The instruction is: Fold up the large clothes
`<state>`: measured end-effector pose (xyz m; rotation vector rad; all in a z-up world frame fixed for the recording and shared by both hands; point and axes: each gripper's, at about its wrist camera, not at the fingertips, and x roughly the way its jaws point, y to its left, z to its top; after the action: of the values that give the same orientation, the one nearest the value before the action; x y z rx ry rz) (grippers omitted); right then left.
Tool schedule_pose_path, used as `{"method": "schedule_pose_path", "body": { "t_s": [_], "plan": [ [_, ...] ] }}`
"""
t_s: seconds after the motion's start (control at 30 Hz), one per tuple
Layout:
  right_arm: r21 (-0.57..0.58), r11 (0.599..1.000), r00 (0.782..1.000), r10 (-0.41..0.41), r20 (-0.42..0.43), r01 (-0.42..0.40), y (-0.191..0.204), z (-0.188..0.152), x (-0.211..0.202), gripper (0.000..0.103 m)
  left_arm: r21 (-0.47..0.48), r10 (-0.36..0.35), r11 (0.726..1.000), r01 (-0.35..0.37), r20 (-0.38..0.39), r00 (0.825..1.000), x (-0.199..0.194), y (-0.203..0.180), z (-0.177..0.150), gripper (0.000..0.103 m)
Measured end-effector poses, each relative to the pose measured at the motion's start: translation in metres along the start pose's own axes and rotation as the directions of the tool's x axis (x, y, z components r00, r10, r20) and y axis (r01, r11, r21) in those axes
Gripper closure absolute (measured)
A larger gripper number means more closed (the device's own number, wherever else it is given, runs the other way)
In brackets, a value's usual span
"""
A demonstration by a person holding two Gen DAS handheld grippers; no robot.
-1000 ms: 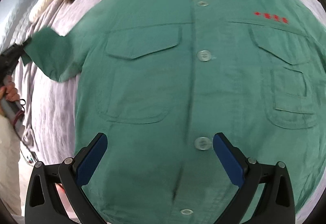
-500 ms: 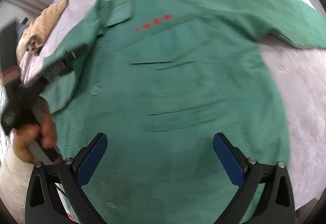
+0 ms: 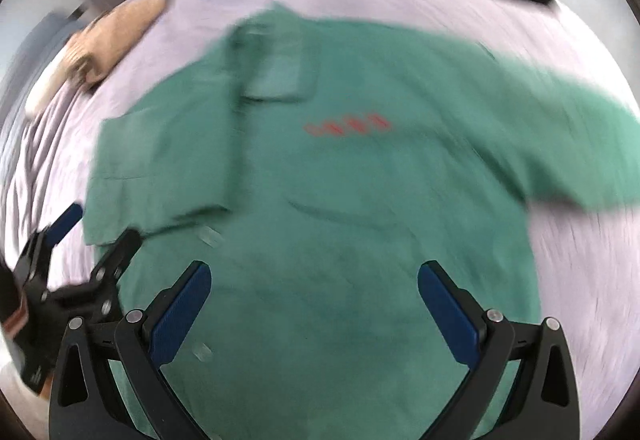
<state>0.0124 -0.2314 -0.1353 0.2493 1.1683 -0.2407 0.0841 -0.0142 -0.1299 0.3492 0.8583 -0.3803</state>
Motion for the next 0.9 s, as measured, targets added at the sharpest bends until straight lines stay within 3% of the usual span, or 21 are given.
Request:
{"method": "schedule_pose_path", "body": {
  "t_s": [0.07,0.13,0.23,0.33,0.37,0.4,0.5,0.57,0.63,0.67,0.77,0.9],
  "plan": [
    [-0.117,0.993,1.0,-0.017,0.022,0.02,0.037,0.013,0.015,0.0,-0.055,0.122,0.991,-0.126,-0.065,0.99,0.012,0.034,-0.019,0.001],
    [-0.231,0.972,0.999,-0.025,0.025,0.03,0.072,0.019,0.039,0.0,-0.088,0.17,0.979,-0.182,-0.128,0.977,0.025,0.055,-0.031,0.001],
    [-0.377,0.916,0.99,-0.121,0.072,0.139,0.112,0.017,0.07,0.0,-0.132,0.213,0.963,-0.236,-0.166,0.963,0.042,0.073,-0.041,0.001],
    [-0.382,0.889,0.968,-0.232,0.099,0.252,0.112,0.025,0.099,0.005,-0.192,0.236,0.944,-0.269,-0.178,0.955,0.054,0.084,-0.048,0.001],
    [-0.352,0.905,0.971,-0.224,0.087,0.24,0.101,0.029,0.101,0.042,-0.217,0.229,0.939,-0.266,-0.184,0.956,0.06,0.085,-0.047,0.001],
    [-0.277,0.943,0.983,-0.174,0.053,0.182,0.084,0.036,0.099,0.09,-0.244,0.22,0.933,-0.262,-0.187,0.957,0.063,0.09,-0.045,0.001],
    [-0.027,0.999,0.996,-0.032,0.078,0.034,0.029,0.048,0.07,0.089,-0.277,0.243,0.917,-0.288,-0.187,0.952,0.067,0.094,-0.048,0.001],
    [0.175,0.98,0.99,0.075,0.118,-0.095,-0.015,0.051,0.055,0.089,-0.283,0.234,0.917,-0.281,-0.188,0.954,0.069,0.096,-0.051,0.0],
    [0.357,0.893,0.962,0.242,0.13,-0.273,-0.055,0.047,0.064,0.089,-0.283,0.225,0.919,-0.273,-0.193,0.955,0.075,0.095,-0.052,0.0],
    [0.42,0.849,0.947,0.299,0.121,-0.321,-0.069,0.043,0.073,0.088,-0.277,0.227,0.921,-0.275,-0.193,0.955,0.077,0.095,-0.051,0.0],
    [0.544,0.763,0.933,0.34,0.12,-0.349,-0.097,0.027,0.087,0.074,-0.252,0.221,0.93,-0.267,-0.196,0.955,0.075,0.098,-0.051,0.0],
    [0.692,0.588,0.904,0.345,0.252,-0.418,-0.139,0.0,0.082,0.061,-0.197,0.147,0.962,-0.192,-0.221,0.964,0.06,0.106,-0.055,0.0]
  ]
}}
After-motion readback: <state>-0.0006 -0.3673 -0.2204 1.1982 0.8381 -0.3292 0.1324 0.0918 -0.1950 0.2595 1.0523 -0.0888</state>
